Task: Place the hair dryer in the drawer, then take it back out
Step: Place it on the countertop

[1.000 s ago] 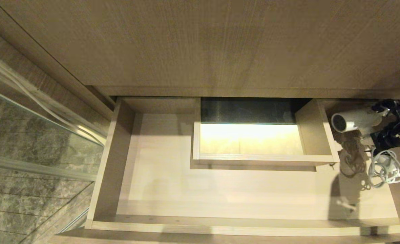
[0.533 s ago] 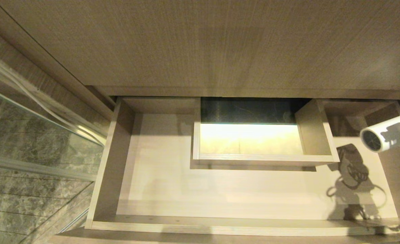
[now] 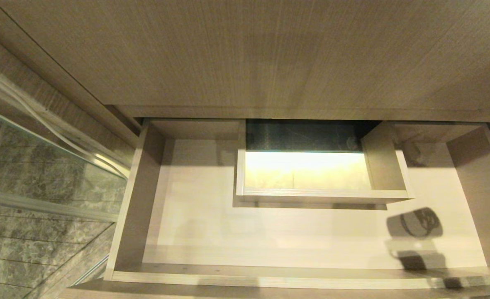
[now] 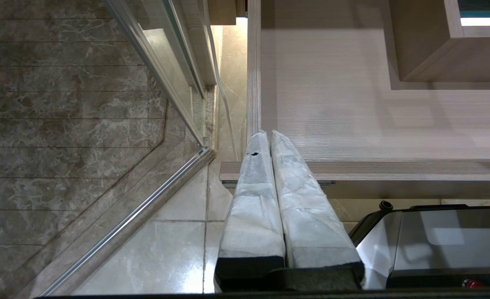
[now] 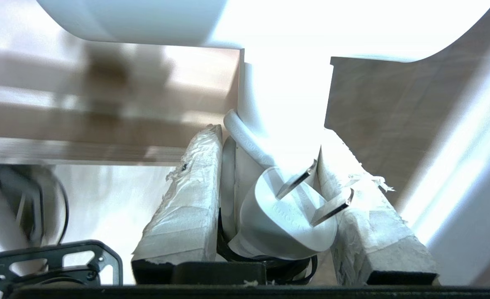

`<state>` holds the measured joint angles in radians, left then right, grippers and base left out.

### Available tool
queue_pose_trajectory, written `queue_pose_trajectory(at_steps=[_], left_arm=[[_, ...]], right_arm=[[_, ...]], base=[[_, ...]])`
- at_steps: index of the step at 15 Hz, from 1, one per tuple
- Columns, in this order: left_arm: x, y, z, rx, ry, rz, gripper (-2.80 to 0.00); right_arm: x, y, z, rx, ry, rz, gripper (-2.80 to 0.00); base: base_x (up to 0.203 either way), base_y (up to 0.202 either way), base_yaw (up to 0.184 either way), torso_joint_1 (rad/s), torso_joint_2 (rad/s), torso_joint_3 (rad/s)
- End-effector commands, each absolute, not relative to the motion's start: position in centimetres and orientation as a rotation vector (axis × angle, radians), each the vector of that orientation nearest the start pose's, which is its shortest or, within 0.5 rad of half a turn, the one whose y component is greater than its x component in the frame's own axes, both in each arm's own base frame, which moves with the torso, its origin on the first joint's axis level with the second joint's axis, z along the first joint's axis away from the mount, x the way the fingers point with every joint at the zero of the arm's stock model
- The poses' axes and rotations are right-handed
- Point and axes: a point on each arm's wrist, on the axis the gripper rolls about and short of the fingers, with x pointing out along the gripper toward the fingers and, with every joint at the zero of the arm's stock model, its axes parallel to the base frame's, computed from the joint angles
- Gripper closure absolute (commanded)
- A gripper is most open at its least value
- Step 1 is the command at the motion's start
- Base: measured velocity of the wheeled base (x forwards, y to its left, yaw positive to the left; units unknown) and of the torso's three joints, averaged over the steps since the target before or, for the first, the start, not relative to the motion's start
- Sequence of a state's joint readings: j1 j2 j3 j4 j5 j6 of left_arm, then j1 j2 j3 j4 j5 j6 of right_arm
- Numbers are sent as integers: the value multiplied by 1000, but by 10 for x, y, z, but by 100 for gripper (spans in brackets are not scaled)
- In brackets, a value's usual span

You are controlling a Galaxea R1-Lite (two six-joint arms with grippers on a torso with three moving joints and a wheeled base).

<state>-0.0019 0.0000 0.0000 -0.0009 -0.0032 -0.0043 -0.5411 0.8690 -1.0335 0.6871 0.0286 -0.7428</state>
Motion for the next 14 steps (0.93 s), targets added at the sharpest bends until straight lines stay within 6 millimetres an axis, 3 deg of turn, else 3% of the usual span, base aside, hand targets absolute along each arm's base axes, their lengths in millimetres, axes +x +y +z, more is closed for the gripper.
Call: queue_pose_trajectory(at_steps=[1,6,10,14], left_arm=[[-23,0,76,-5,-2,-5,0],[-23,0,76,-5,-2,-6,0],[-23,0,76,-5,-2,-5,0],[-23,0,76,-5,-2,-5,0]], right_arm=[[-15,11,311,-642,399,-343,0],[-54,35,366,-712,122,-394,0],[-45,30,399,-759,-35,-437,0],[-36,25,419,-777,-142,-460,0]], base=[[0,0,0,0,0,0],[0,0,0,0,0,0],[0,0,0,0,0,0],[0,0,0,0,0,0]])
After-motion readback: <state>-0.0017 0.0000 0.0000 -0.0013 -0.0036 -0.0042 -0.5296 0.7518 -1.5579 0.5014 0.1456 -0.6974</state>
